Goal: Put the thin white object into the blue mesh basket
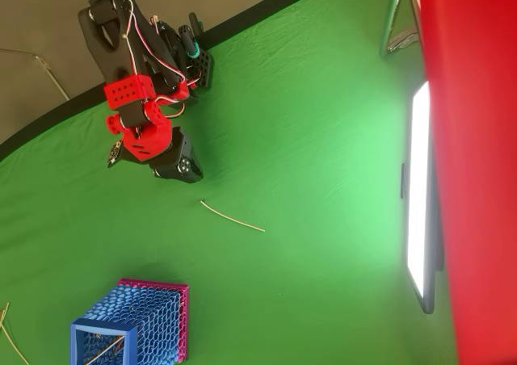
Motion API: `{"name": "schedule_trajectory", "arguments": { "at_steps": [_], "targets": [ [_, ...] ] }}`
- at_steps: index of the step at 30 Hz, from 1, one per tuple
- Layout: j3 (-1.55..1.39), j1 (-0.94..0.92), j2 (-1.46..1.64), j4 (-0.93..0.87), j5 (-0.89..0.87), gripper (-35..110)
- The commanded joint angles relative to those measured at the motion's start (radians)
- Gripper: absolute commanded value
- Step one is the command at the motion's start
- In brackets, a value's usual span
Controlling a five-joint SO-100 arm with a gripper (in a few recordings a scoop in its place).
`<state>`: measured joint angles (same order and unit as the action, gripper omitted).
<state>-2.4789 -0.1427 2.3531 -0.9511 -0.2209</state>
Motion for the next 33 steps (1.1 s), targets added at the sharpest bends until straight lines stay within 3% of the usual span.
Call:
{"name": "schedule_trajectory", "arguments": {
  "at_steps": [1,19,33],
  "targets": [
    [0.103,-0.012,-0.095,-0.012,-0.049,1],
    [0.402,-0.135,-0.563,-0.092,-0.209,1],
    [0.440,-0.133,-0.666,-0.015,-0.253,6]
  ]
}}
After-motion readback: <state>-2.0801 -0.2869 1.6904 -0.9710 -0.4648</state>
